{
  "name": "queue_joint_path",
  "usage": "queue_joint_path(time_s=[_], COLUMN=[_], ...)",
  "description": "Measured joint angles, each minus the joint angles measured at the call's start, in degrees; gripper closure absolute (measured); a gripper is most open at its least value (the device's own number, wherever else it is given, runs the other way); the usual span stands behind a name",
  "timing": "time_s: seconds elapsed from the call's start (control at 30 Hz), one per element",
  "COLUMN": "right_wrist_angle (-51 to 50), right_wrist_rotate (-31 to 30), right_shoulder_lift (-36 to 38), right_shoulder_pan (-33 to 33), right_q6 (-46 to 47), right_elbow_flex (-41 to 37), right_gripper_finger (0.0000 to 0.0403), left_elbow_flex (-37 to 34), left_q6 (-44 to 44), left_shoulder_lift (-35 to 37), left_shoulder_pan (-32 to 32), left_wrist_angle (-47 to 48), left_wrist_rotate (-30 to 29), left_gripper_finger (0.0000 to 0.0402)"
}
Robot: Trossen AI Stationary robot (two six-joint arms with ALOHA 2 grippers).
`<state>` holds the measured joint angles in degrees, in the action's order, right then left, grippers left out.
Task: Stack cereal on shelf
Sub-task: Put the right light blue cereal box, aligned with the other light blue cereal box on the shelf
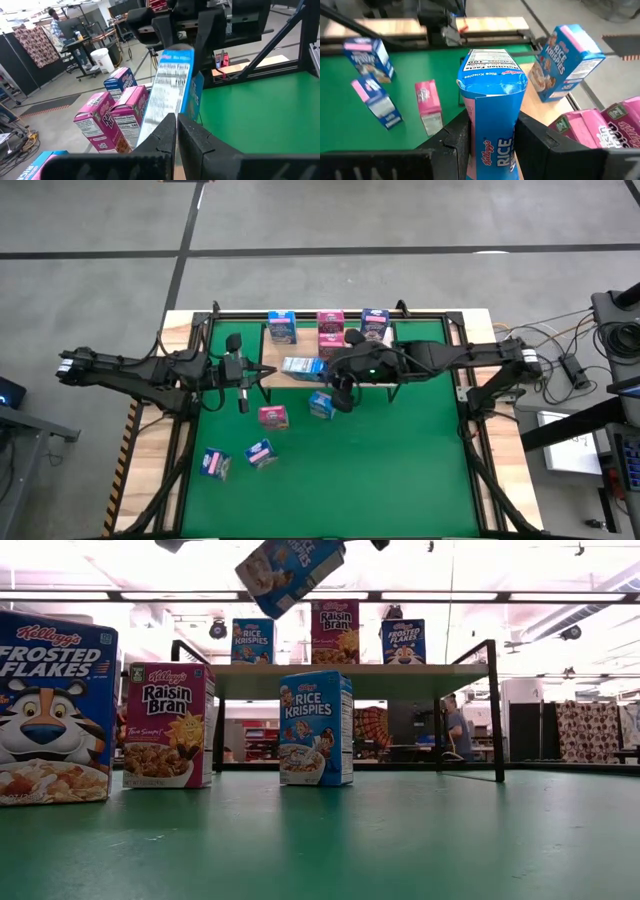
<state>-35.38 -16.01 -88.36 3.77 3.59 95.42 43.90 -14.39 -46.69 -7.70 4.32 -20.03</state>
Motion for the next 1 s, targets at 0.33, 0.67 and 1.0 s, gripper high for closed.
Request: queue_joint_path(time_s=[0.33, 0.67, 1.0], right_wrist_angle=[-21.64, -31.65, -30.76], right_wrist_rotate=[-0.04, -0.21, -0.53], right_shoulder_lift=[-14.72, -24.35, -25.72], right_shoulder_pan=[-1.37, -2.95, -4.13], right_q6=[-0.87, -4.37, -5.17], right_elbow_flex=[24.39, 39.62, 39.3], right_gripper_finger=[0.0287, 0.0287, 0.0251], left_elbow_flex=[0.0, 0.0, -0.02], left_q6=[-0.09, -0.37, -0.52], left_shoulder_lift=[0.26, 0.23, 0.18], left_shoulder_pan=[0.0, 0.0, 0.01], left_wrist_angle=[0.41, 0.49, 0.26], left_wrist_rotate=[-0.02, -0.02, -0.02], left_gripper_finger=[0.0401, 0.0401, 0.0401])
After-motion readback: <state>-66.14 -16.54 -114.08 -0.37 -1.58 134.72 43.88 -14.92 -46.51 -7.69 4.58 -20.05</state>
